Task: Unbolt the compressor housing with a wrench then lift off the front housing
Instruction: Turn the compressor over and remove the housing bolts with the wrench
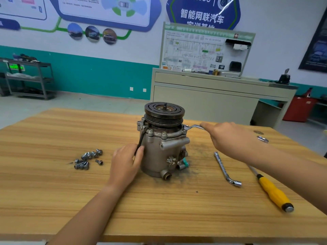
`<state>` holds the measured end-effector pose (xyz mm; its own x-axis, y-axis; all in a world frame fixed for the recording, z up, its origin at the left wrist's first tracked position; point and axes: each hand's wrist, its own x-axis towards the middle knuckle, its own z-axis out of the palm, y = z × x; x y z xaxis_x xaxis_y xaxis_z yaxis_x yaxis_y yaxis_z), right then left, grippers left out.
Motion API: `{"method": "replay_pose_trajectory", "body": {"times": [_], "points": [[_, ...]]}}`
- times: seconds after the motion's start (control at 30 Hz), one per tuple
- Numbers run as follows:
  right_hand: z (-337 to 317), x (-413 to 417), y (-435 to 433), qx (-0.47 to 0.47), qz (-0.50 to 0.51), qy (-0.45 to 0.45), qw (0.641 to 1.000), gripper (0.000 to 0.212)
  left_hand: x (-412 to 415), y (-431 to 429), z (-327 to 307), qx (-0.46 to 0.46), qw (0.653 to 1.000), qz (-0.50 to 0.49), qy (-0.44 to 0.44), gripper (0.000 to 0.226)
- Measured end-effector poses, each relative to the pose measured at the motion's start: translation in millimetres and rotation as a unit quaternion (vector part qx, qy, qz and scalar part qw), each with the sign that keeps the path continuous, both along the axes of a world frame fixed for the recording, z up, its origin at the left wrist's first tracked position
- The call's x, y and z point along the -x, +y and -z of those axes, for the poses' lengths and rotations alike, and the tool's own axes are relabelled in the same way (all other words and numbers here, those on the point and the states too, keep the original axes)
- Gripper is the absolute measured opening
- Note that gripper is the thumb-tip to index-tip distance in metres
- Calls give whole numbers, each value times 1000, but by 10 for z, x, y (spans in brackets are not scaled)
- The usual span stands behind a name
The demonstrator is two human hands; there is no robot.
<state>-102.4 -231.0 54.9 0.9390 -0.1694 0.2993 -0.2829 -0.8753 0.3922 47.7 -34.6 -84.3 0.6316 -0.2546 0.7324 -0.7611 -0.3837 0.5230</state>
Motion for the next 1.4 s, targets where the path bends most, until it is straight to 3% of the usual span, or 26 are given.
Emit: {"method": "replay_pose_trajectory", "body": {"times": [0.2,0.3,0.4,0.53,0.67,0.93,1.07,1.23,1.4], "points": [[-77,-55,419,98,44,96,990,36,59,12,4,60,997,50,26,33],[-23,-22,338,99,29,82,991,38,62,14,17,81,994,63,35,41],[-11,-14,131,73,12,57,996,27,58,22,19,79,994,59,45,41],[-83,-188,-156,131,5,66,989,15,47,67,0,63,996,51,33,33],[-62,-505,-254,162,-5,65,985,17,32,63,9,63,997,40,20,35],[-59,-602,-179,111,19,6,994,21,54,6,32,87,995,28,44,40],[-65,-337,-324,-11,21,-93,995,18,60,-14,33,86,995,28,37,41],[-66,-111,-263,-79,20,-24,996,26,69,-27,6,90,995,16,27,29],[-27,-44,-51,-107,17,-7,994,29,153,-54,-50,97,994,42,-3,49]]}}
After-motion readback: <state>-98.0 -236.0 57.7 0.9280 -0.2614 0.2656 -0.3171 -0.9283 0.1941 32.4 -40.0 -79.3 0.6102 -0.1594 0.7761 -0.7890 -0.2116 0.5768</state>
